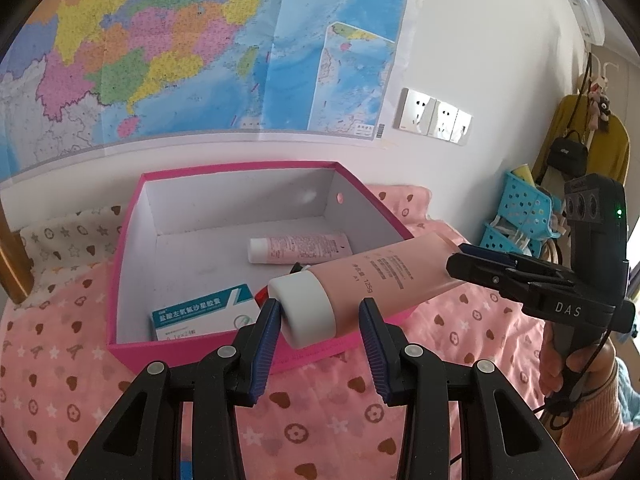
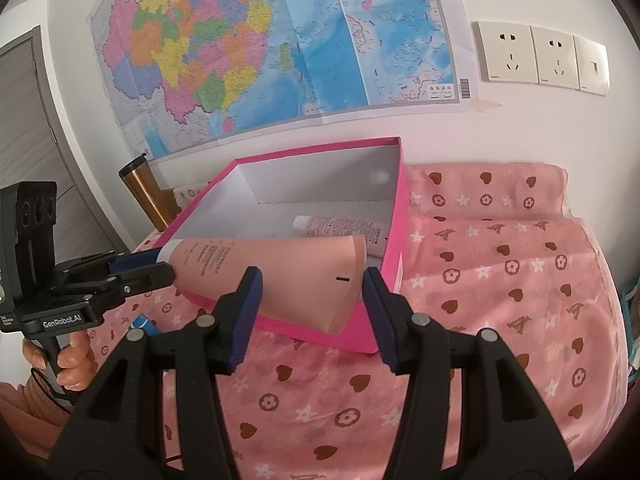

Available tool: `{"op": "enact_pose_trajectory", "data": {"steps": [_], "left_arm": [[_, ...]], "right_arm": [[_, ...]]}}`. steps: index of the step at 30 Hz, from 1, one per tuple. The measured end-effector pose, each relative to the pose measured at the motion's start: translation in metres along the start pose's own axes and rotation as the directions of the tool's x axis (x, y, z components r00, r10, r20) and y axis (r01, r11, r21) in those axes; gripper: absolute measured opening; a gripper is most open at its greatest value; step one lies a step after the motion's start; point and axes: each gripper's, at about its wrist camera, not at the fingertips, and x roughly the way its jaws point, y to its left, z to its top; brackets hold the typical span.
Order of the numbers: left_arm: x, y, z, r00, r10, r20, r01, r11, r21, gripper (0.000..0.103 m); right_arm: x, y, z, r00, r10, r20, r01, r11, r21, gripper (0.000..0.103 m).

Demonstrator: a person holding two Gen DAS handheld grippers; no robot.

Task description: Organize rigid objects

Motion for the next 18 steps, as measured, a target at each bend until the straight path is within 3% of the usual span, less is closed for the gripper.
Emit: {"op": "enact_pose_trajectory", "data": {"steps": [18], "left_arm": [[0.015,0.006,0.005,1.000,0.006,-0.019,-0.006,1.000,-0.007,0.040]], "right_arm": [[0.007,-0.005,0.008,1.000,-0.009,0.000,0.009,1.000,-0.004,0.055]]}}
